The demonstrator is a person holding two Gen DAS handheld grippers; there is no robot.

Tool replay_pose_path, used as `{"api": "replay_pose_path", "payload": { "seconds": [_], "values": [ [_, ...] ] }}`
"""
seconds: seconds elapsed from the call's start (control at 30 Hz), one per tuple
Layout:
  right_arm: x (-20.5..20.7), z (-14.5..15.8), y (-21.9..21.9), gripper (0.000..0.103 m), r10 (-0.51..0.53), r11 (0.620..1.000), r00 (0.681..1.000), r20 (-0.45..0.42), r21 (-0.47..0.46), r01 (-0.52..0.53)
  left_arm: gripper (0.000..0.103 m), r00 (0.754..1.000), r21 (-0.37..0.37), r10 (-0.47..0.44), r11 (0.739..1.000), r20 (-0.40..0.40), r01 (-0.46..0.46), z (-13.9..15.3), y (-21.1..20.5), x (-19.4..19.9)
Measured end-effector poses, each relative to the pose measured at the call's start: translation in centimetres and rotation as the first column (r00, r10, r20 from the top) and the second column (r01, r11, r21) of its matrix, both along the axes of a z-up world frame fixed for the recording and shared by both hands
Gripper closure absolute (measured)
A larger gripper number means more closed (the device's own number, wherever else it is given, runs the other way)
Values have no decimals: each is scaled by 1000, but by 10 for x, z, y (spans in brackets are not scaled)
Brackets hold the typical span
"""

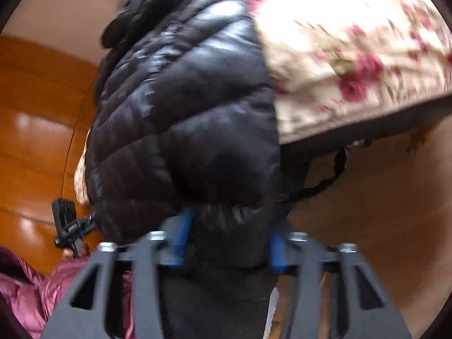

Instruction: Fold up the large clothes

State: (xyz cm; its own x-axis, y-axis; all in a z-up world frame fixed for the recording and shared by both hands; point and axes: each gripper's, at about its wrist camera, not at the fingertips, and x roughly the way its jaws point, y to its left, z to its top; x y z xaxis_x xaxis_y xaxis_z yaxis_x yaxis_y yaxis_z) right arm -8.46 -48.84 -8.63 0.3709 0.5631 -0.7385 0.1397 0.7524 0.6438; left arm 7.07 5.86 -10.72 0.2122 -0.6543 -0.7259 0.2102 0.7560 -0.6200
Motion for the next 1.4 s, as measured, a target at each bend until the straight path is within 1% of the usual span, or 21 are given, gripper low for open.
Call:
{"api": "replay_pose_path", "payload": {
  "seconds": [0.07, 0.17, 0.2, 0.33, 0.43, 0.53, 0.7, 0.8, 0.93, 1.0, 1.03, 1.07, 1.1, 1.13, 1.17, 1.2, 1.23, 1.3, 1.33, 1.37, 1.4],
  "values": [
    [-4, 23, 4, 87, 43, 999, 998, 46, 7, -43, 95, 999, -36, -12, 999, 33, 14, 17, 2, -3],
    [-11, 66, 8, 89, 96, 994, 986, 135, 29, -101, 96, 994, -115, 1, 993, 108, 12, 51, 13, -9],
    [-12, 81, 6, 90, 96, 993, 980, 174, 53, -106, 96, 990, -163, 20, 987, 137, 2, 66, 19, -9],
    [-7, 130, -5, 90, 25, 984, 947, 320, 159, -80, 96, 972, -322, 97, 946, 215, -23, 105, 33, 3],
    [10, 155, -15, 90, -68, 970, 916, 396, 243, -33, 96, 955, -384, 115, 923, 272, -2, 136, 28, 19],
    [34, 170, -21, 90, -162, 948, 885, 437, 317, 17, 96, 939, -450, 140, 893, 315, 18, 162, 29, 38],
    [94, 190, -48, 90, -273, 923, 850, 451, 372, 99, 96, 937, -544, 190, 839, 293, 0, 194, 14, 111],
    [139, 191, -61, 90, -330, 900, 846, 419, 409, 149, 96, 938, -556, 224, 830, 265, -41, 203, -2, 165],
    [189, 178, -83, 90, -412, 860, 844, 345, 454, 234, 96, 944, -564, 257, 820, 209, -98, 198, -21, 235],
    [218, 164, -90, 87, -433, 845, 851, 298, 462, 268, 96, 944, -541, 285, 827, 166, -155, 188, -30, 270],
    [224, 161, -94, 84, -443, 838, 854, 274, 464, 287, 96, 946, -529, 292, 830, 145, -175, 182, -36, 285],
    [235, 154, -97, 75, -453, 829, 858, 244, 469, 304, 96, 946, -513, 296, 837, 134, -189, 176, -38, 293],
    [244, 147, -99, 69, -455, 820, 862, 224, 483, 307, 96, 944, -483, 316, 843, 91, -236, 167, -42, 308],
    [252, 141, -101, 49, -462, 808, 864, 201, 497, 316, 88, 946, -474, 321, 841, 50, -261, 159, -44, 315],
    [255, 138, -103, 14, -472, 793, 862, 184, 515, 325, 82, 949, -476, 315, 837, 13, -271, 153, -43, 318],
    [258, 135, -106, 2, -488, 765, 856, 169, 555, 327, 66, 951, -482, 309, 832, -10, -276, 149, -44, 324],
    [256, 137, -110, 2, -518, 739, 836, 181, 587, 331, 47, 948, -485, 317, 824, -35, -294, 149, -42, 326],
    [248, 148, -115, 2, -547, 743, 800, 248, 583, 328, 33, 935, -500, 350, 802, -50, -327, 154, -36, 323],
    [240, 157, -116, 2, -554, 750, 781, 288, 579, 319, 32, 929, -510, 370, 795, -22, -329, 163, -30, 317],
    [235, 166, -115, 2, -544, 773, 772, 328, 555, 308, 32, 920, -502, 391, 799, 14, -332, 173, -26, 312],
    [228, 178, -110, 2, -520, 814, 764, 383, 494, 306, 31, 901, -473, 426, 813, 82, -341, 186, -22, 304]
  ]
}}
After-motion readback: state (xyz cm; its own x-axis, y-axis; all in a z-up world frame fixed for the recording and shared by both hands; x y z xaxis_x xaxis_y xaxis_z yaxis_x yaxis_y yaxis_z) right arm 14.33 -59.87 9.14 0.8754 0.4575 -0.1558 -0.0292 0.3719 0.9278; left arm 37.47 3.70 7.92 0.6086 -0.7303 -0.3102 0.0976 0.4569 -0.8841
